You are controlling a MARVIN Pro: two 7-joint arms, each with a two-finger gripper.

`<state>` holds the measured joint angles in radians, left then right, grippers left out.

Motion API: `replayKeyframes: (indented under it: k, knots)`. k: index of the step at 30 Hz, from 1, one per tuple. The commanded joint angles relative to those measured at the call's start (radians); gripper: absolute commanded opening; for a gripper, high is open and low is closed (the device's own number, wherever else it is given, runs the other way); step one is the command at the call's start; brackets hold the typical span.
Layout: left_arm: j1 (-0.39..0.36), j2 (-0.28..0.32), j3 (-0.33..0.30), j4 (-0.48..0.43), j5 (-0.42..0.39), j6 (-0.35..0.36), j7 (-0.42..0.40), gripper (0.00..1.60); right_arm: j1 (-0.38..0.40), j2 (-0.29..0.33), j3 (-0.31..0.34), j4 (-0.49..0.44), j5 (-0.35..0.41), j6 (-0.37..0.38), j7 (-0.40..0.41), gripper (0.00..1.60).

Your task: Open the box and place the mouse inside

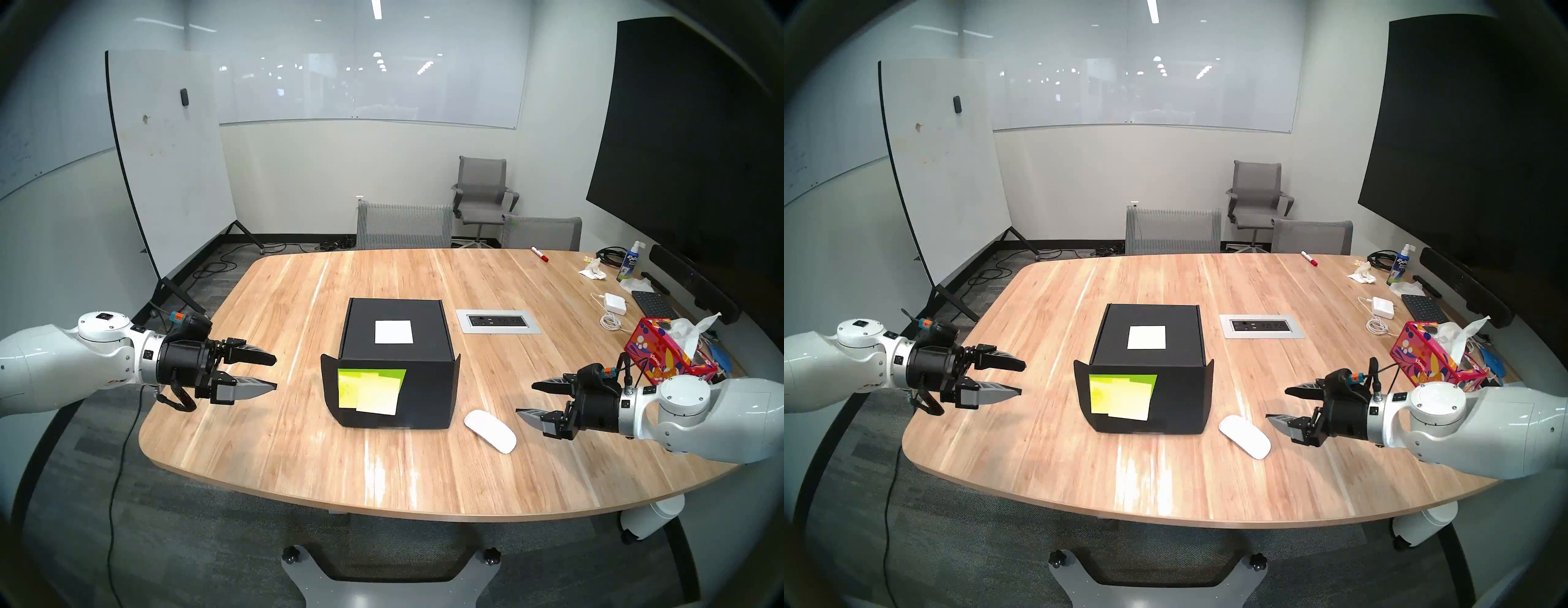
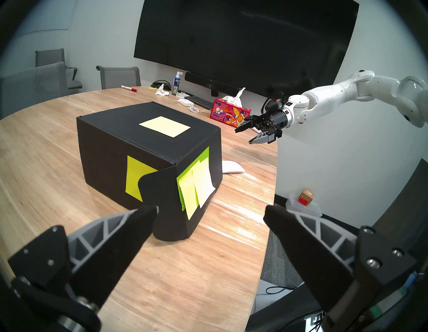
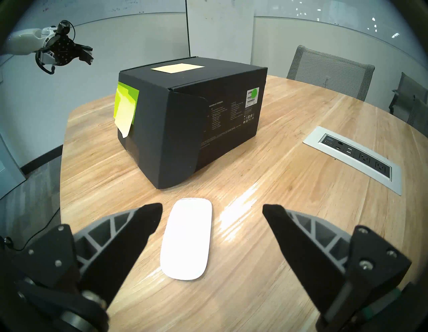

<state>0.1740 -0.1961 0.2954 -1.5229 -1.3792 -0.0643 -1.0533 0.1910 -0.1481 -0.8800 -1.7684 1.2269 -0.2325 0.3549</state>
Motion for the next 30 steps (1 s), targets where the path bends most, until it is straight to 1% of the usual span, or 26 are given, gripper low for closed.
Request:
replayKeyframes:
  k: [1,30]
  knots:
    - [-0.012,-0.001,-0.011,0.0,-0.003,0.002,0.001,1.6,0.007,0.003,0.008,0.0,0.002,-0.008,0.002,1.6]
    - [-0.012,-0.001,-0.011,0.0,-0.003,0.002,0.001,1.6,0.006,0.003,0.009,0.0,0.002,-0.008,0.002,1.6]
